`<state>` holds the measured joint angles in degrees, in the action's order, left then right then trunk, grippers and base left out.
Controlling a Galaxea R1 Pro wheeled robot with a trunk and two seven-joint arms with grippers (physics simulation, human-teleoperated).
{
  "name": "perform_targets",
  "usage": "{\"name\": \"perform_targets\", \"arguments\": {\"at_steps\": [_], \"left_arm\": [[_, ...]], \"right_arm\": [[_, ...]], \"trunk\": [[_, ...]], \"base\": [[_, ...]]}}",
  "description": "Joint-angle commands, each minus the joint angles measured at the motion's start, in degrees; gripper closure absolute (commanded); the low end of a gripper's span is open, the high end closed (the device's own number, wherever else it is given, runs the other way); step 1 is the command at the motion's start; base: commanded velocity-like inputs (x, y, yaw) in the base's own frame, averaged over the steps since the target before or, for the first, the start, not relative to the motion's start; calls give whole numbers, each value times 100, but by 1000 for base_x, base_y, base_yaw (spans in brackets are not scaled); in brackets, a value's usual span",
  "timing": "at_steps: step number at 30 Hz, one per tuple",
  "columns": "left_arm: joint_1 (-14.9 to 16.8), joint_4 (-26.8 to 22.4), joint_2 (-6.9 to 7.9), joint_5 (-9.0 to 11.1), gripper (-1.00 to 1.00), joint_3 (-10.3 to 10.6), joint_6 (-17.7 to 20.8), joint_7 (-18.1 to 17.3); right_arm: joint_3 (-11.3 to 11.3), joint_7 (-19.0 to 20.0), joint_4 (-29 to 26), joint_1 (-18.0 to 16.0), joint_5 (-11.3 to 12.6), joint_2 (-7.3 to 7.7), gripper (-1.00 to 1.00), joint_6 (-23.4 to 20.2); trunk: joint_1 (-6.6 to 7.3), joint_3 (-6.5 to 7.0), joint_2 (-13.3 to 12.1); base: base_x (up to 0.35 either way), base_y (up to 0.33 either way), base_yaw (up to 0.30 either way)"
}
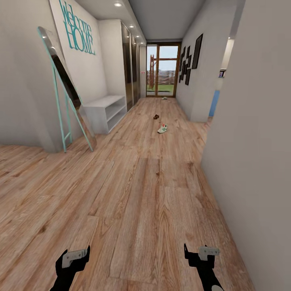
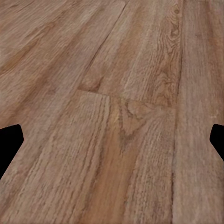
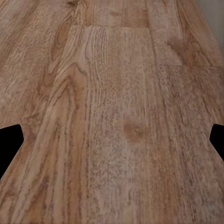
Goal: Pick up the two gym shoes and the two sandals from the corridor floor and place them onto the hallstand (shoe rack) in the corridor, making sure they are on the rack and not on the floor. Arrange them so the two gym shoes are next to each other and the two sandals are next to each other.
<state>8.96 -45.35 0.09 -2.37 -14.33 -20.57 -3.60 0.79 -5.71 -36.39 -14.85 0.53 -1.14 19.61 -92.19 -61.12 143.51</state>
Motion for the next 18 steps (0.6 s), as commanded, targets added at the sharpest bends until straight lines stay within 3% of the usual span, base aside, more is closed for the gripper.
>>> {"name": "perform_targets", "arguments": {"at_steps": [1, 13, 18], "left_arm": [[0, 0, 0, 0, -100, 0, 0, 0], [0, 0, -6, -10, -100, -2, 4, 1], [0, 0, -8, -12, -100, -10, 5, 2]], "right_arm": [[0, 0, 0, 0, 0, 0, -100, 0], [0, 0, 0, 0, 0, 0, -100, 0], [0, 0, 0, 0, 0, 0, -100, 1]], "trunk": [[0, 0, 0], [0, 0, 0], [0, 0, 0]], "base": [[3, -2, 0], [2, -10, 0], [38, -134, 0]]}}
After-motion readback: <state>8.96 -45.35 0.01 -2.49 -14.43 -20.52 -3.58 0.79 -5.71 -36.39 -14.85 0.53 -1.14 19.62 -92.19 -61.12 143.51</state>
